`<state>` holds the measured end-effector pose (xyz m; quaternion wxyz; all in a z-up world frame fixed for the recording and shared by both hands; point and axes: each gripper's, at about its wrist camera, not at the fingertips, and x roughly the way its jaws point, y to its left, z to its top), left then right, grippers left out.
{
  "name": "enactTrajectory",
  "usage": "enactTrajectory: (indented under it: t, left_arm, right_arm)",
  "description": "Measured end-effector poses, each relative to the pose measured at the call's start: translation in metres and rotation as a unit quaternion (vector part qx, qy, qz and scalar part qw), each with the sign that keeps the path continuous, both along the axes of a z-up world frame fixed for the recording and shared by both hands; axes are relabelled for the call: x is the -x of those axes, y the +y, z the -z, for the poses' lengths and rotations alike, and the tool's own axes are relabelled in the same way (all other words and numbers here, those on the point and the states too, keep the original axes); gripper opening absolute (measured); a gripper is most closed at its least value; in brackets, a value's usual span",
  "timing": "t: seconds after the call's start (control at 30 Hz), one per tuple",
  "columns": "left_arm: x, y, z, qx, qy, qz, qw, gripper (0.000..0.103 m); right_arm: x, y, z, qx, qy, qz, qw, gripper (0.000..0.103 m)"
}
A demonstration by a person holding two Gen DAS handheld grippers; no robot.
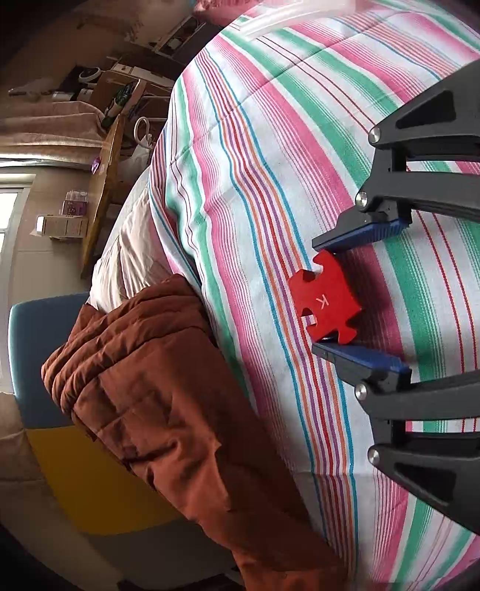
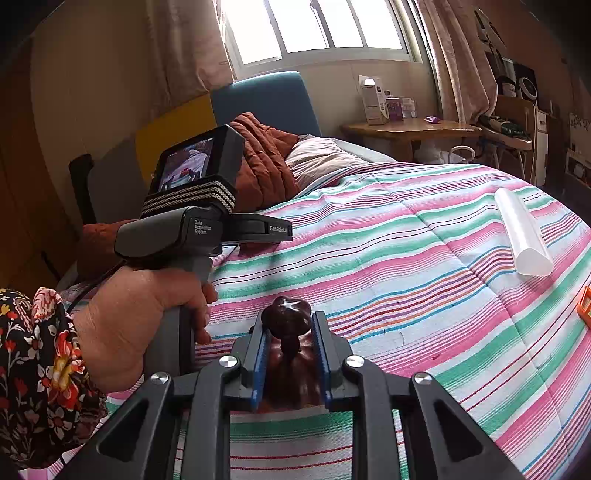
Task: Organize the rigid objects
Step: 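Grasp the red puzzle piece with the left tool while the right tool holds the hedgehog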
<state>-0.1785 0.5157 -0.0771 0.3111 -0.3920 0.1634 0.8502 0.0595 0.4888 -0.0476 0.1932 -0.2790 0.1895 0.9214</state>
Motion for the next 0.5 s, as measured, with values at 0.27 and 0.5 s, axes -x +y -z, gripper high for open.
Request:
enactTrajectory:
  t: [0.27,0.5]
  left_arm:
    - [-0.021,-0.041,-0.005,-0.013,-0.035,-0.008,0.9993,0.049]
    - [-0.056,-0.103,-0.022,-0.046,-0.04,-0.02,0.998,0.049]
  right_arm:
    - [0.005,-0.006,-0.001,-0.022,-0.014,0.001,1.0,0.022]
    - [0.009,-0.009,0.0,-0.034,-0.023,0.001,0.999,0.022]
